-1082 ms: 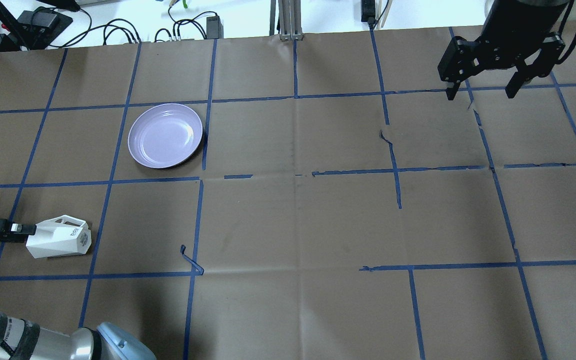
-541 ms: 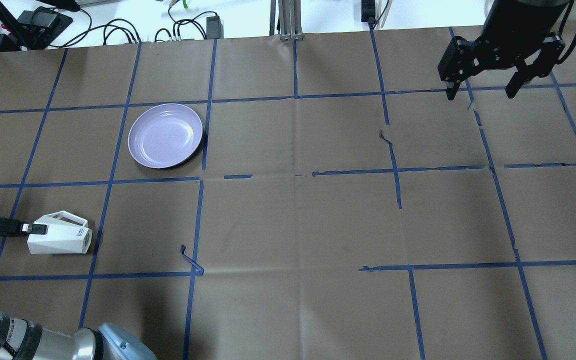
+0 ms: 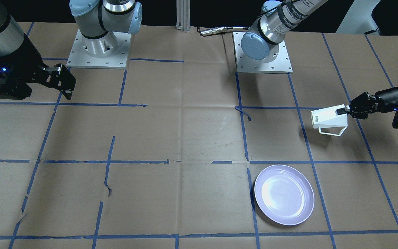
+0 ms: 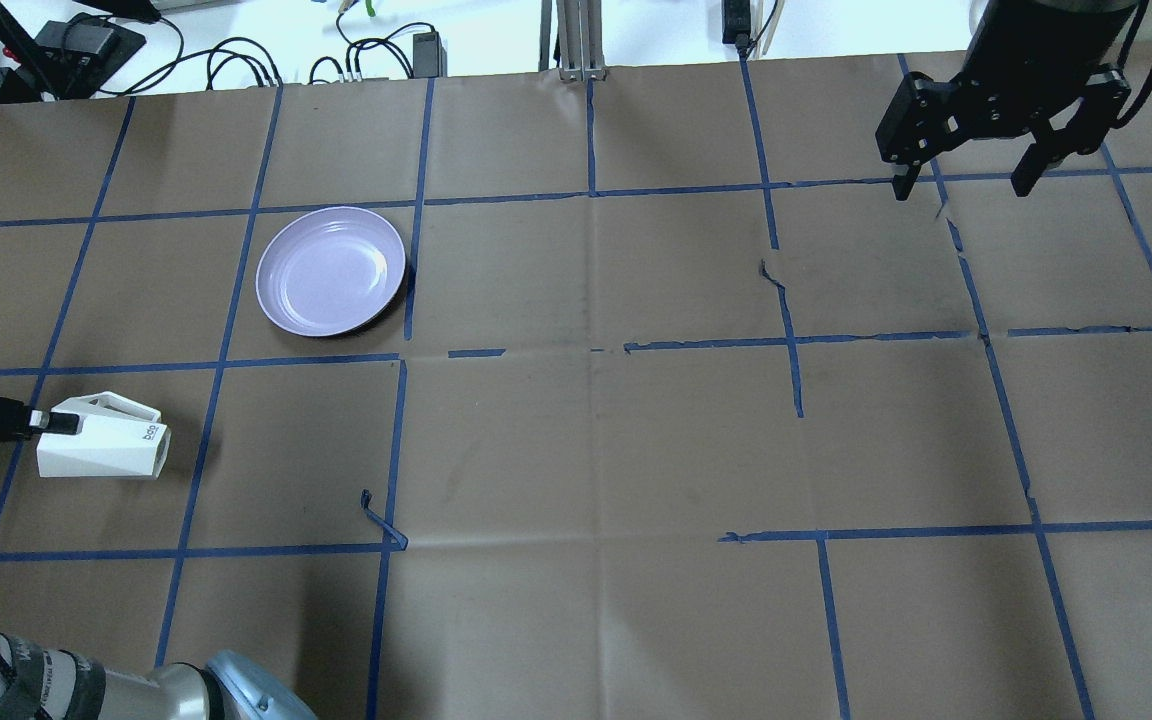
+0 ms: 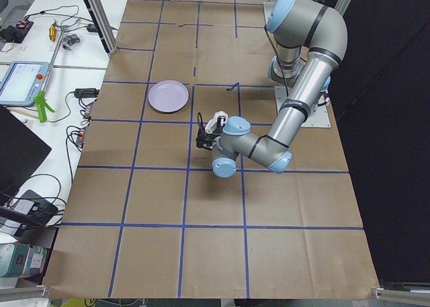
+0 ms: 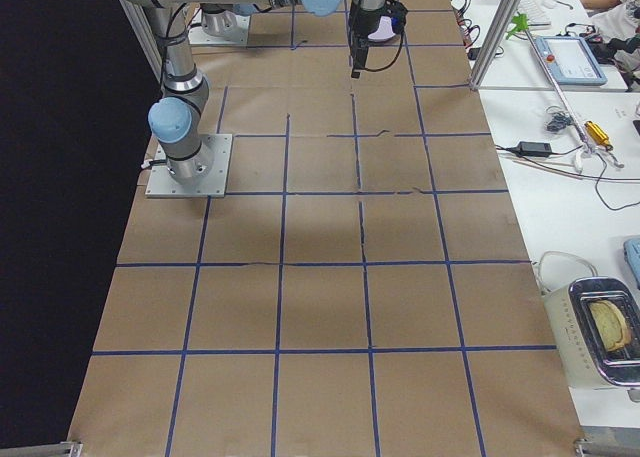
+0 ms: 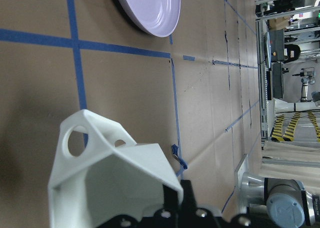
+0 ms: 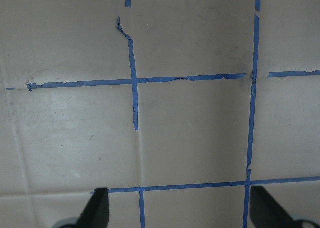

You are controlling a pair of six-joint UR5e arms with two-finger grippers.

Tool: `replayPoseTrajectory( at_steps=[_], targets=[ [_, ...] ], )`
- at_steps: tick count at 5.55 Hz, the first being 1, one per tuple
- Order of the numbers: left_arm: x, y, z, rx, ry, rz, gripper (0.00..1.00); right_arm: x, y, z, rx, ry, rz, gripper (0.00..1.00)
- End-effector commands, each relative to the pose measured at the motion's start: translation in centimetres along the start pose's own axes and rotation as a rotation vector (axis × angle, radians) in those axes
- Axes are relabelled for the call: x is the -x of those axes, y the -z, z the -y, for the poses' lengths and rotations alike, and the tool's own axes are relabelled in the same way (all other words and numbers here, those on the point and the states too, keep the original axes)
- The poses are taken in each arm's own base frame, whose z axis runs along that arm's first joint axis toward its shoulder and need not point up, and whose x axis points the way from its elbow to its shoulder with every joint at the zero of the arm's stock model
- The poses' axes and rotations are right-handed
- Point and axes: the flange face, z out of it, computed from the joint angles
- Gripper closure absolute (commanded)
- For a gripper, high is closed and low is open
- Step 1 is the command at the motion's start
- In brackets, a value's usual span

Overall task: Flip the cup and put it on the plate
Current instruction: 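Carry the mug with the left gripper over the white plate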

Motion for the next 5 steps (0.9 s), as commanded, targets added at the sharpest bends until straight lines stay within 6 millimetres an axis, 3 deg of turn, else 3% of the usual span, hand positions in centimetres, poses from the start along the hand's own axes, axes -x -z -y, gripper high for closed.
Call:
replayPoseTrajectory(
  at_steps=[1,3,5],
  targets=[
    [-10.0,-1.5,4.2,0.051,-0.053,0.201,1.00,0.0,0.0,0.0,0.000,0.000,0.000,0.00],
    [-19.0,-6.8,9.2,0.127,-0.116,0.494,1.00,0.0,0.0,0.0,0.000,0.000,0.000,0.00],
    [-24.8,-15.7,14.4,0.227,-0.316,0.793,1.00,0.0,0.0,0.0,0.000,0.000,0.000,0.00]
  ],
)
